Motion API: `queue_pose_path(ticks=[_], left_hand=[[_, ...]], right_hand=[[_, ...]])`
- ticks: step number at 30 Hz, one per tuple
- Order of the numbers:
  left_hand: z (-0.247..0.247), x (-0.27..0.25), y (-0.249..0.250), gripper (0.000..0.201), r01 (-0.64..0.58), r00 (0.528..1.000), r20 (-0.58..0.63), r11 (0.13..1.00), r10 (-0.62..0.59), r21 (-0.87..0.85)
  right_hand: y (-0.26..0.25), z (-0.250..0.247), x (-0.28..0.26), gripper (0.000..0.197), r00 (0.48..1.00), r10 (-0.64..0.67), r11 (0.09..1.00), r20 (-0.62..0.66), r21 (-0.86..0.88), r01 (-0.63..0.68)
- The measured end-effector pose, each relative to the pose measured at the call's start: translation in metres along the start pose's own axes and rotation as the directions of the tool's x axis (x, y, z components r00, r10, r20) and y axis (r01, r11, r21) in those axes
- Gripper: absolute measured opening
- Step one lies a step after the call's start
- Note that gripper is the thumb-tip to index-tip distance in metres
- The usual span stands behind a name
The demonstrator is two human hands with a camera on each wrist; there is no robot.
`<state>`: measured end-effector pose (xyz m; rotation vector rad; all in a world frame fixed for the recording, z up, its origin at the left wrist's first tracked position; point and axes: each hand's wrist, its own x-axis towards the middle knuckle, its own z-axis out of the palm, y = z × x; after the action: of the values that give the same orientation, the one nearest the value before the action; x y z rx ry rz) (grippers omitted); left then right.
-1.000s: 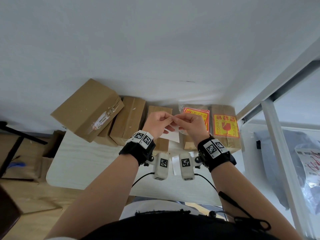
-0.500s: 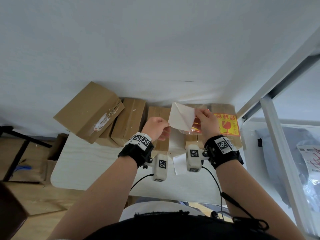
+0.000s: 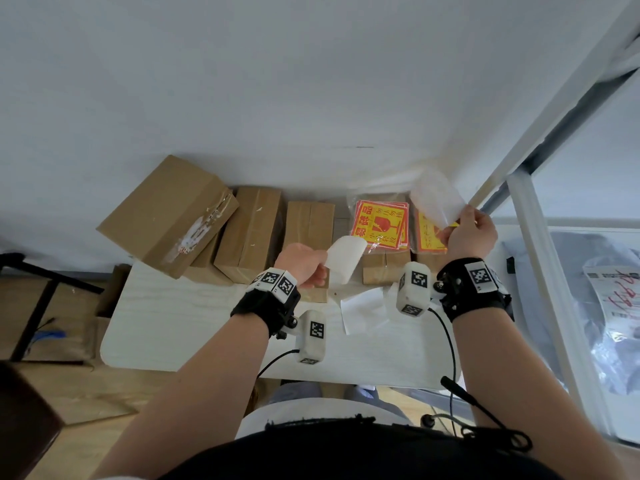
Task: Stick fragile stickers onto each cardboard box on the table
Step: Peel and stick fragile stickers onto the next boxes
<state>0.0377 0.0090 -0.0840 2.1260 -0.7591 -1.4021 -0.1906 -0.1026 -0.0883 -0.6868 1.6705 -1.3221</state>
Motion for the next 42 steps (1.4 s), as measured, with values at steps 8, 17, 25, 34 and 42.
queue_pose_path(ticks=[8, 17, 25, 34, 42], left_hand=[[0.028, -0.017, 0.003, 0.009, -0.266, 0.899, 0.364, 0.964, 0.244, 0.011], [0.065, -0.005, 0.014, 0.005, -0.529, 0.842, 0.338, 0.517, 0.422, 0.673], [0.075, 0.016, -0.012, 0.006, -0.492, 0.866, 0.21, 0.698, 0.454, 0.52], [0.043, 0.008, 0.006, 0.022, -0.316, 0.928, 0.136, 0.927, 0.346, -0.204], [0.023, 0.013, 0.02, 0.03, -0.27, 0.957, 0.007, 0.901, 0.29, -0.34]], right_hand=[[0.004, -0.001, -0.013, 0.018, 0.992, -0.06, 0.996, 0.113, -0.057, 0.067], [0.018, 0.003, -0.035, 0.013, 0.891, -0.142, 0.974, 0.43, -0.102, 0.204], [0.023, -0.006, -0.032, 0.011, 0.852, -0.159, 0.966, 0.5, -0.099, 0.238], [0.032, -0.01, -0.039, 0.017, 0.812, -0.189, 0.95, 0.552, -0.107, 0.294], [0.03, 0.011, -0.06, 0.067, 0.723, -0.109, 0.939, 0.683, -0.168, 0.3]])
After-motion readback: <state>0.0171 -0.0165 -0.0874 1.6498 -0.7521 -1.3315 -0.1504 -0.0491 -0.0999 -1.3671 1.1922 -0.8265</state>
